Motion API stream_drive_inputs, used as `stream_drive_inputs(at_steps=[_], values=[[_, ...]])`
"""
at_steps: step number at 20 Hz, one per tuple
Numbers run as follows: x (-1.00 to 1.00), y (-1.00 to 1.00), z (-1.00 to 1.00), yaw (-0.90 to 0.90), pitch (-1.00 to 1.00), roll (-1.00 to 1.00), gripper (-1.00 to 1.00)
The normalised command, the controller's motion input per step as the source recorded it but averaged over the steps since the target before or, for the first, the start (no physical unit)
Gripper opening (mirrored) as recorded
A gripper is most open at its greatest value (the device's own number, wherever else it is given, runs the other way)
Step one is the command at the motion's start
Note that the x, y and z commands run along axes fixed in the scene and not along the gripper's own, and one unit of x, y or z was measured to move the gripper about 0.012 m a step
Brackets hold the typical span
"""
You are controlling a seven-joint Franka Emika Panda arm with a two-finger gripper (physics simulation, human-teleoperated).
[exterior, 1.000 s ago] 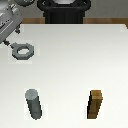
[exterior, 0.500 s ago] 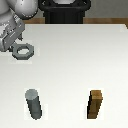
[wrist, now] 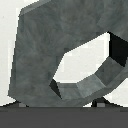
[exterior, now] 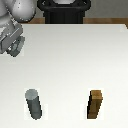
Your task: Put the loop with the handle onto the peg.
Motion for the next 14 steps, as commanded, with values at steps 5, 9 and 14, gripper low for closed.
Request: stream_drive_inputs(at_steps=[5,9,14], values=[[0.0,0.0,0.0,0.0,0.0,0.0,1.0],[0.0,0.0,0.0,0.0,0.0,0.0,1.0],[0.0,0.6,0.0,0.0,0.0,0.0,1.0]])
